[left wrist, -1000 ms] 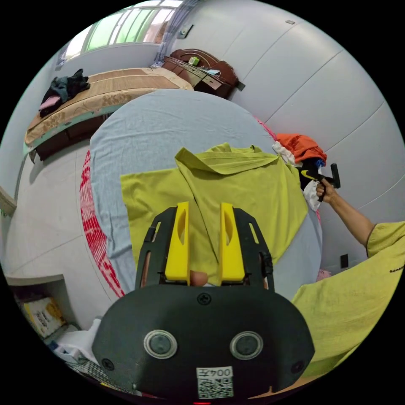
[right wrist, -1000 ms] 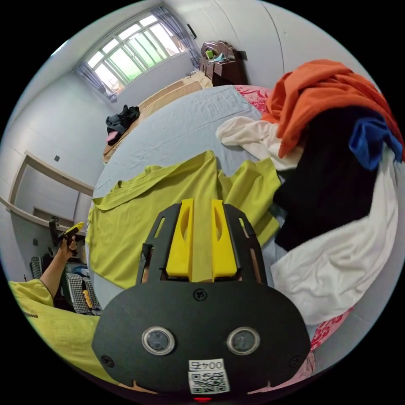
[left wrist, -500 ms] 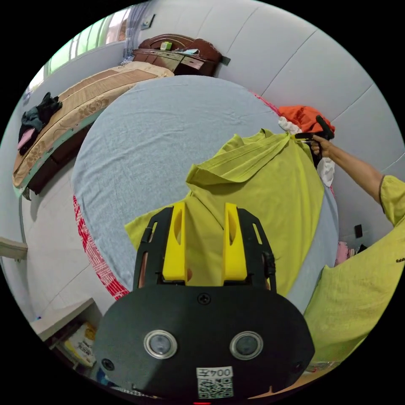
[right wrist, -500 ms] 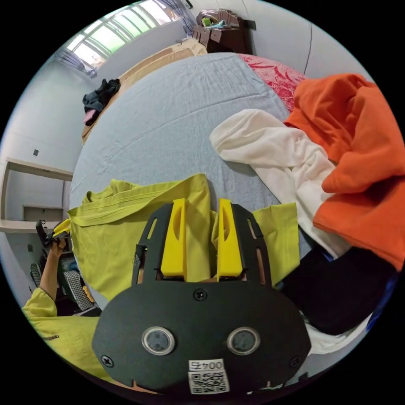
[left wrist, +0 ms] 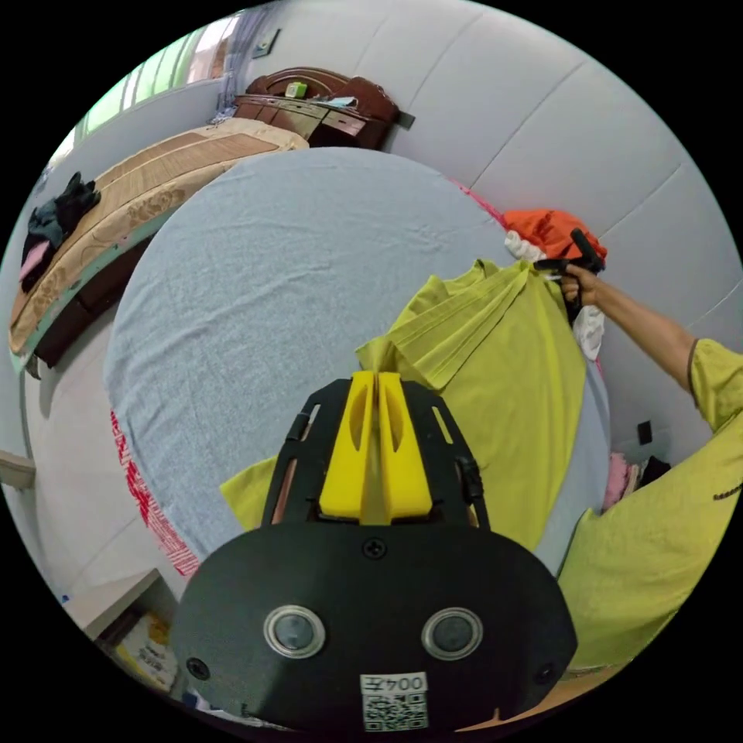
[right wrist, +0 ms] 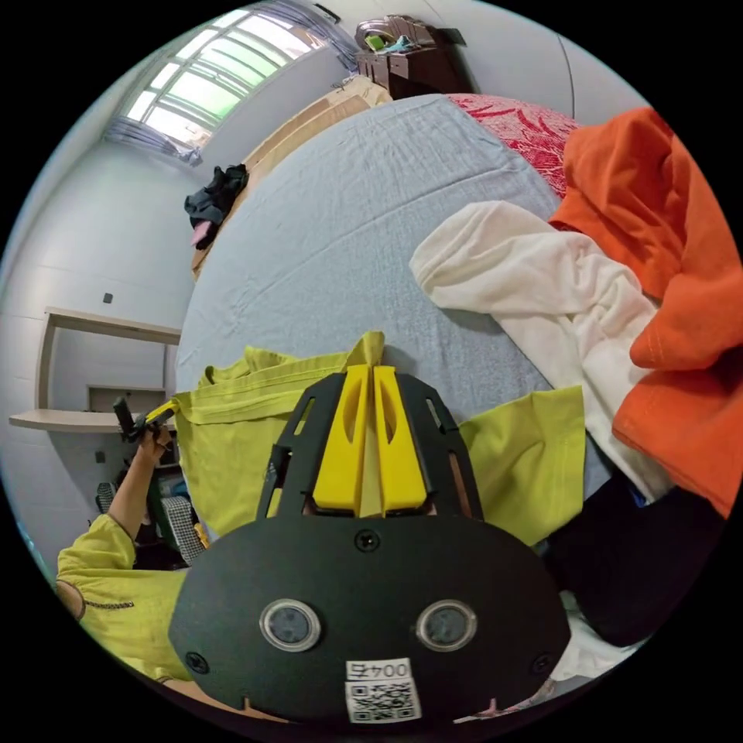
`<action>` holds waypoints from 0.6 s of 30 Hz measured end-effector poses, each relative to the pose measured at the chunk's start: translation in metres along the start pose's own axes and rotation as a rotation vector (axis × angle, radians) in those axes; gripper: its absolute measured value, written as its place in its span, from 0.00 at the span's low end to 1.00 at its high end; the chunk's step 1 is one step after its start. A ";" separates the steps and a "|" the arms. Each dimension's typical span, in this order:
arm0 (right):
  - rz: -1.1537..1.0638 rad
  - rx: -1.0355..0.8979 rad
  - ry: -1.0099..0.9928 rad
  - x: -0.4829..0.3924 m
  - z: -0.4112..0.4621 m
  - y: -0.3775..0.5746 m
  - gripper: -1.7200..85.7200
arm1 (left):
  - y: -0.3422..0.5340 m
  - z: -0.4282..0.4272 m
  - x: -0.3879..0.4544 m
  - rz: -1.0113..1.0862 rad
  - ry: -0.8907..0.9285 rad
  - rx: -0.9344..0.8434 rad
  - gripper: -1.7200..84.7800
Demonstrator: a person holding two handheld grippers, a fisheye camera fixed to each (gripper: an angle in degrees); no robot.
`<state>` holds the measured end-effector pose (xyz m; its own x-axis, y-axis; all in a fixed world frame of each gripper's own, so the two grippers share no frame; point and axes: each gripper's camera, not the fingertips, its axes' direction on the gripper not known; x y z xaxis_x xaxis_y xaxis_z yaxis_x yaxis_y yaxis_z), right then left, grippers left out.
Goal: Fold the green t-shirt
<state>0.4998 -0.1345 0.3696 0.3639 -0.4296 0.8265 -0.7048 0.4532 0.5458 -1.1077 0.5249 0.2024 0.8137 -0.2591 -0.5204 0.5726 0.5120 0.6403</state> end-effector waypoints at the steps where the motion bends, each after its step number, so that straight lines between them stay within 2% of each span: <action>1: -0.007 0.011 0.002 -0.002 -0.006 0.003 0.02 | 0.005 -0.007 0.000 -0.024 0.025 0.033 0.04; 5: -0.076 0.089 -0.033 -0.022 -0.068 0.027 0.02 | 0.024 -0.036 0.010 -0.073 0.051 0.104 0.03; 11: -0.237 0.213 -0.230 -0.061 -0.194 0.101 0.01 | 0.084 -0.113 0.064 -0.046 0.143 0.271 0.03; 18: -0.405 0.348 -0.518 -0.076 -0.356 0.248 0.01 | 0.220 -0.221 0.181 0.070 0.218 0.491 0.03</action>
<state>0.5142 0.2891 0.4912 0.3632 -0.8629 0.3514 -0.7600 -0.0562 0.6475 -0.8566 0.7716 0.1242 0.8417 -0.0351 -0.5387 0.5398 0.0659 0.8392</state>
